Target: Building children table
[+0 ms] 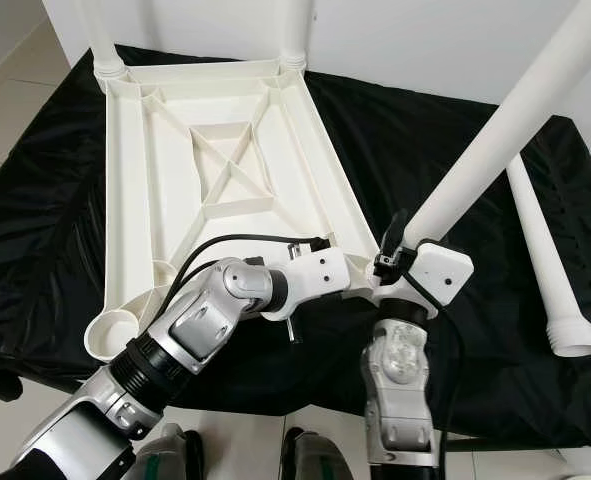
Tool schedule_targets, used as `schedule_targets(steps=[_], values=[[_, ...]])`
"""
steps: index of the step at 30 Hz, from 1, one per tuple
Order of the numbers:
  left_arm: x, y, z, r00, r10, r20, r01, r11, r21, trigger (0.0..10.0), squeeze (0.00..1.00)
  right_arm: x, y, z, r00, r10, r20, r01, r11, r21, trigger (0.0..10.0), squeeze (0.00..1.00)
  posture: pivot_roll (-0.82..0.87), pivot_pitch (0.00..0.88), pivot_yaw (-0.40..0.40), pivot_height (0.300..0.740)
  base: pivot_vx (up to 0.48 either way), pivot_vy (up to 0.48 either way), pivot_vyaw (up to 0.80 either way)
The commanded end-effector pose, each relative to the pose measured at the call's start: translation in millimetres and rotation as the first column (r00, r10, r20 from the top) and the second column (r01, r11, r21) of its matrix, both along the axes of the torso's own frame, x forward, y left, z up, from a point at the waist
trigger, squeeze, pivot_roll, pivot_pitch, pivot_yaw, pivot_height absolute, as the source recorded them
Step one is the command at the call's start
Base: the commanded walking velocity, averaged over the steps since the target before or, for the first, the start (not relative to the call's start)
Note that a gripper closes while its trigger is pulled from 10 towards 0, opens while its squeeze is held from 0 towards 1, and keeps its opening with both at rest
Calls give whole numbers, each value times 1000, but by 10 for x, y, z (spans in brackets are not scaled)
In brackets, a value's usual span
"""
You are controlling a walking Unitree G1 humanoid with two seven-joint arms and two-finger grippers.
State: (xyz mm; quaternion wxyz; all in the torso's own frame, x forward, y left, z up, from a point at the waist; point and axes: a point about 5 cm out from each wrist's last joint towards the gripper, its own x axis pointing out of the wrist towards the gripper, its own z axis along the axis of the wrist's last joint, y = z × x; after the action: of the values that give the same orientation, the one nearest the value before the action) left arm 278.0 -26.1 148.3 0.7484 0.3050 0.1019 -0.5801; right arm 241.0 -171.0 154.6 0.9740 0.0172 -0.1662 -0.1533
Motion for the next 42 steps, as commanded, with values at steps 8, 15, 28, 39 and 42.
schedule_targets(steps=[8, 15, 28, 39, 42], values=[[112, 69, 60, 992, 96, 84, -96, 995, 2, 10000, 0, 20, -259, -583, 947, 88, -310, -85, 996, 24, 10000, 0, -30, 107, -26, 740, 0, 0, 0], [121, 72, 68, 991, 99, 85, -99, 995, -1, 10000, 0, 23, -301, -597, 915, 252, -314, -260, 965, 18, 10000, 0, -30, 109, -30, 740, 0, 0, 0], [131, 73, 83, 991, 101, 87, -101, 995, -5, 10000, 0, -110, -399, -688, 817, 471, -333, -488, 872, 37, 10000, 0, -32, 108, -26, 740, 0, 0, 0], [131, 70, 95, 992, 93, 89, -93, 996, -4, 10000, 0, 12, -686, -662, 773, 515, -371, -568, 822, -42, 10000, 0, -34, 106, -16, 740, 0, 0, 0], [133, 69, 97, 992, 92, 90, -92, 996, -4, 10000, 0, 54, -733, -642, 769, 521, -370, -577, 815, -52, 10000, 0, -34, 106, -16, 740, 0, 0, 0]])
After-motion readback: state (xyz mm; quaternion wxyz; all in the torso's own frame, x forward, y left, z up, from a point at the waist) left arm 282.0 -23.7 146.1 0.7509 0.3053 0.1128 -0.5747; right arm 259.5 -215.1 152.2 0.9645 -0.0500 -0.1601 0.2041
